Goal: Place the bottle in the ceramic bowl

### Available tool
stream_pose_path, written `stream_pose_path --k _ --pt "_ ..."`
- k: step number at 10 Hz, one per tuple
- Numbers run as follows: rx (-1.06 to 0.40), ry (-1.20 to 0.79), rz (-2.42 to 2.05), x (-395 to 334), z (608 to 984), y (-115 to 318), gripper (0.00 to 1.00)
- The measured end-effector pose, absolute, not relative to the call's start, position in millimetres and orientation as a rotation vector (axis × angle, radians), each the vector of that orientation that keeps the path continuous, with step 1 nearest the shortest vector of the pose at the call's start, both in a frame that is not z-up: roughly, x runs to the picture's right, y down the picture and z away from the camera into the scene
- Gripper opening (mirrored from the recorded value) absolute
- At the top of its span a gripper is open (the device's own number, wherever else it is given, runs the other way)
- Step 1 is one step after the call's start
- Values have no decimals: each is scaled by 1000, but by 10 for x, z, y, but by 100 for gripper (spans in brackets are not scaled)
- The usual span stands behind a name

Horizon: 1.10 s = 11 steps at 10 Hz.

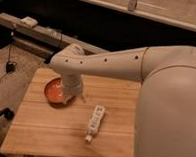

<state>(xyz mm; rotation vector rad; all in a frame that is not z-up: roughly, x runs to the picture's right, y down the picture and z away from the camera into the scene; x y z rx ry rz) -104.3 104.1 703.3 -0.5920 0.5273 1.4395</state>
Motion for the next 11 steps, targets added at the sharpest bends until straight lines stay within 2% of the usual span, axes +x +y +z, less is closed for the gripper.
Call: stream_pose_path --k 8,11 --pt "-603 529 1438 -1042 7040 1026 65" --pt "-628 579 1463 -678 7177 1110 65"
